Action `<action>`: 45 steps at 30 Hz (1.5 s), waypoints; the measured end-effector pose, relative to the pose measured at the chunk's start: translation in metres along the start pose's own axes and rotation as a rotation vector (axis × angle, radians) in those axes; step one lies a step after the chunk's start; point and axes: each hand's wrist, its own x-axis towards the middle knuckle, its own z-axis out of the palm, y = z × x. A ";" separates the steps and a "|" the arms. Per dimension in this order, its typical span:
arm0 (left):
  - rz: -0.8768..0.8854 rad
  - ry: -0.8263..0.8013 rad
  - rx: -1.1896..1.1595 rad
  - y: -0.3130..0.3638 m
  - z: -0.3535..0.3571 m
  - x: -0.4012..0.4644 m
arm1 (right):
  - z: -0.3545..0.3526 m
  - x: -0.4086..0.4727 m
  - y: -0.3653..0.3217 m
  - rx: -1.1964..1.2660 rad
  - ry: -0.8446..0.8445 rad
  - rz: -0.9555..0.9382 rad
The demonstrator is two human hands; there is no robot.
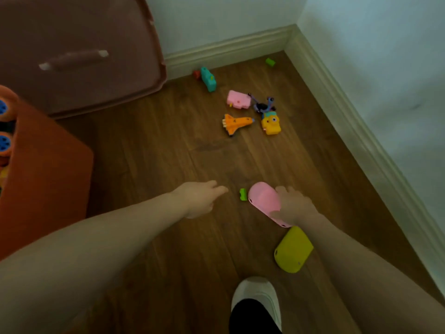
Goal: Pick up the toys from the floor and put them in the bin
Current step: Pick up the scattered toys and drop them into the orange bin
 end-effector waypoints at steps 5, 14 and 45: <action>-0.004 0.077 0.010 0.024 0.014 0.037 | 0.014 0.010 0.002 0.048 0.073 -0.018; -0.034 0.004 0.168 0.049 0.011 0.073 | -0.011 0.010 0.028 0.678 0.277 -0.043; -0.474 0.987 -0.545 -0.160 0.040 -0.349 | -0.140 -0.131 -0.357 0.997 -0.020 -0.783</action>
